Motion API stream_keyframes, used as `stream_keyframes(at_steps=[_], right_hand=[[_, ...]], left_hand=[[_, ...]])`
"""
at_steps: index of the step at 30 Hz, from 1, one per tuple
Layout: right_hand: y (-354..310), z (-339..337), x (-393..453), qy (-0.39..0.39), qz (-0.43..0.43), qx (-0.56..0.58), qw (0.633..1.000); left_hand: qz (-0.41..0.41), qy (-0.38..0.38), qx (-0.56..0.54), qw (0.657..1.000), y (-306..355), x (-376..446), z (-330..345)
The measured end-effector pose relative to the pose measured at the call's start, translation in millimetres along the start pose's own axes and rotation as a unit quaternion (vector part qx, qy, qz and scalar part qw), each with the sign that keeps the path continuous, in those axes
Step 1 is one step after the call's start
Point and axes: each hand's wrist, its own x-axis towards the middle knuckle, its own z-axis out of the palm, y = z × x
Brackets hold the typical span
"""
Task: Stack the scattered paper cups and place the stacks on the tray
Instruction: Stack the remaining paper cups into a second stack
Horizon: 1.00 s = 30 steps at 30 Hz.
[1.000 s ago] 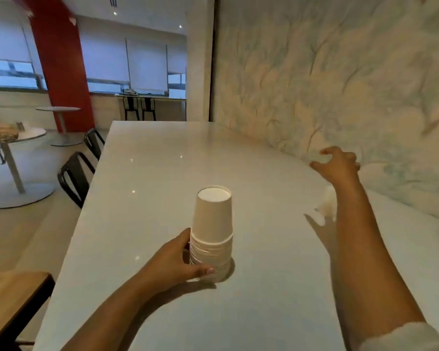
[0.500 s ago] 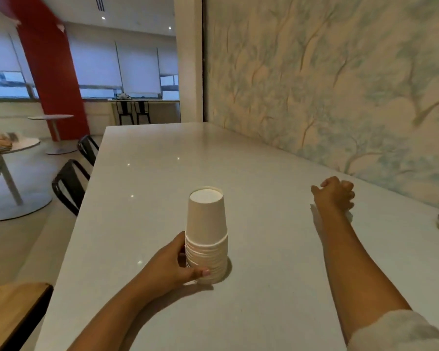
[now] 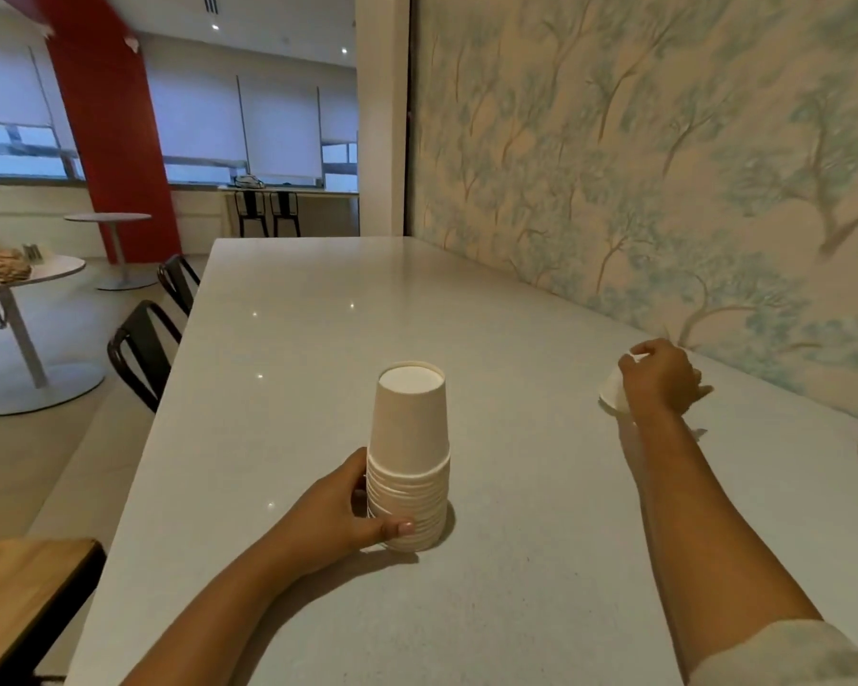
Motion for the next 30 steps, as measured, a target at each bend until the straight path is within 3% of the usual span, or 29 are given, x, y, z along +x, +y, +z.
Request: stream_keyframes(at_steps=[4, 8, 12, 15, 21, 25, 27, 30], right_hand=[[-43, -30, -5, -0.093, -0.064, 0.142, 0.983], [-99, -81, -34, -0.229, -0.136, 0.351, 0.898], [-131, -128, -79, -0.313, -0.259, 0.398, 0.823], [-141, -145, -113, -0.361, -0.345, 0.368, 0.785], [-140, -135, -164, -0.387, -0.44, 0.136, 0.799], [-111, -107, -198, -0.351, -0.478, 0.096, 0.8], [-96, -98, -206, -0.376, -0.428, 0.15, 0.808], [-72, -89, -213, -0.469, -0.265, 0.259, 0.802]], left_hand=[[0.003, 0.001, 0.0, 1.0, 2, 0, 0], [0.003, -0.003, -0.005, 1.0, 1, -1, 0], [-0.002, -0.003, -0.003, 1.0, -1, 1, 0], [0.0, -0.002, 0.006, 1.0, -3, 2, -1], [0.003, 0.001, 0.008, 1.0, -4, 1, 0], [-0.003, 0.009, 0.015, 1.0, 1, -1, 0], [-0.008, 0.02, 0.021, 1.0, 1, -2, 3], [-0.026, 0.07, -0.004, 0.997, 2, -3, 16]])
